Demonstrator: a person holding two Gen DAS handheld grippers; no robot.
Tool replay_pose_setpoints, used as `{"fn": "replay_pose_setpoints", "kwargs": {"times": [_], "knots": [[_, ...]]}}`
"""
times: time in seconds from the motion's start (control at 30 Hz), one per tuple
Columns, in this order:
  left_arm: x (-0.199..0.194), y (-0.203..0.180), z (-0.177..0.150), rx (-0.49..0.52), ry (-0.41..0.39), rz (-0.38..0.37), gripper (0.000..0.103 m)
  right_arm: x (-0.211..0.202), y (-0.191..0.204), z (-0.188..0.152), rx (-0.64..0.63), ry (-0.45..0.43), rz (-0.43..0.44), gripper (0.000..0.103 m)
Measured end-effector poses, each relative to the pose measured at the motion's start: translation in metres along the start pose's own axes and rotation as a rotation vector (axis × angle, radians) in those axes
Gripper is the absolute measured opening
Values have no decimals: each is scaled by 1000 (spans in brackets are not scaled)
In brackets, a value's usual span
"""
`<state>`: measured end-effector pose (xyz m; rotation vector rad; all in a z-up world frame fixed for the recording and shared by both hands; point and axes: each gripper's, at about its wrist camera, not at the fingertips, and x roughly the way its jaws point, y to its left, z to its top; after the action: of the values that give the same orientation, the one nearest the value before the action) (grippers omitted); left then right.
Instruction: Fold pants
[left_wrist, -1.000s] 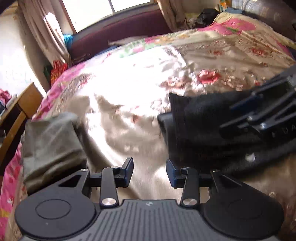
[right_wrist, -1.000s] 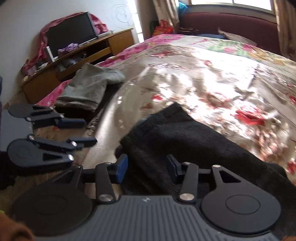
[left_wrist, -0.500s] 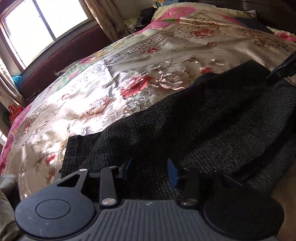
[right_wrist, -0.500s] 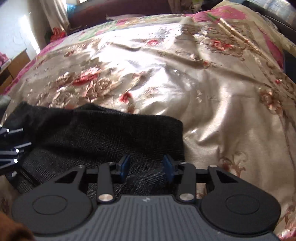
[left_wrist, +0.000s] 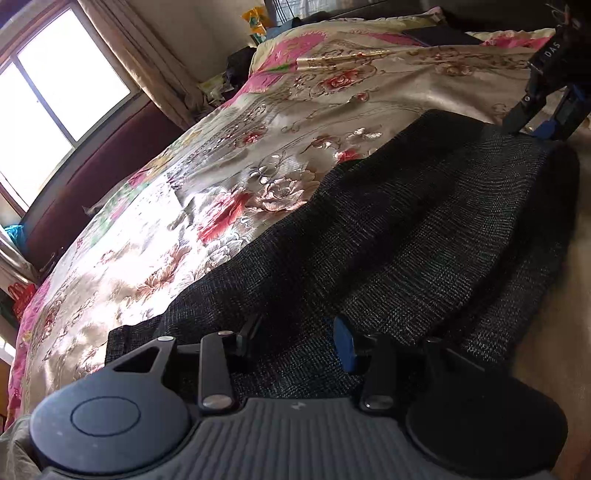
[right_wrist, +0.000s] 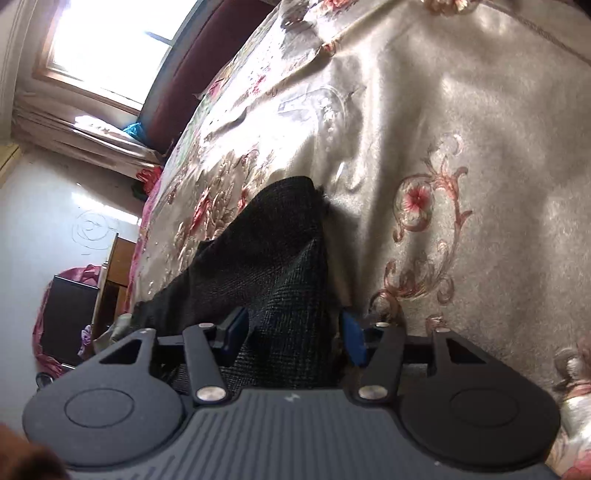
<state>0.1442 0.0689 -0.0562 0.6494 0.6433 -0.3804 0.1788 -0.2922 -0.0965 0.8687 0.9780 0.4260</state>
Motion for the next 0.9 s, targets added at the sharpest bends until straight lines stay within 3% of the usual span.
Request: {"fn": "replay_pose_setpoints", "kwargs": {"times": [0.07, 0.13, 0.17, 0.23, 0.3, 0.37, 0.47, 0.57, 0.63, 0.73, 0.83, 0.9], "knots": [[-1, -5, 0, -9, -20, 15, 56, 20, 9, 1, -7, 20, 92, 57], [-5, -10, 3, -27, -34, 28, 56, 40, 22, 1, -77, 27, 86, 50], [-8, -15, 6, -34, -51, 29, 56, 49, 21, 2, -72, 27, 74, 29], [-18, -29, 14, -53, -94, 29, 56, 60, 11, 6, 7, 33, 66, 14], [-27, -52, 25, -59, -126, -22, 57, 50, 7, 4, 43, 2, 104, 12], [-21, -82, 34, -21, -79, -40, 54, 32, 8, -4, 30, -29, 108, 11], [-22, -115, 46, -36, -33, -85, 35, 2, -6, -12, 35, -63, 84, 10], [-41, -144, 63, 45, -69, -140, 36, -32, -23, -12, 24, -84, 23, 10], [-54, -158, 75, 85, -107, -178, 42, -56, -25, -3, -5, -77, -26, 10], [-58, -161, 90, 126, -181, -144, 50, -81, -16, 6, -74, -84, -93, 11], [-42, -150, 104, 54, -187, -120, 51, -94, -12, 12, -95, -84, -147, 11], [-27, -150, 108, 12, -184, -66, 51, -98, -8, 12, -90, -85, -172, 11]]}}
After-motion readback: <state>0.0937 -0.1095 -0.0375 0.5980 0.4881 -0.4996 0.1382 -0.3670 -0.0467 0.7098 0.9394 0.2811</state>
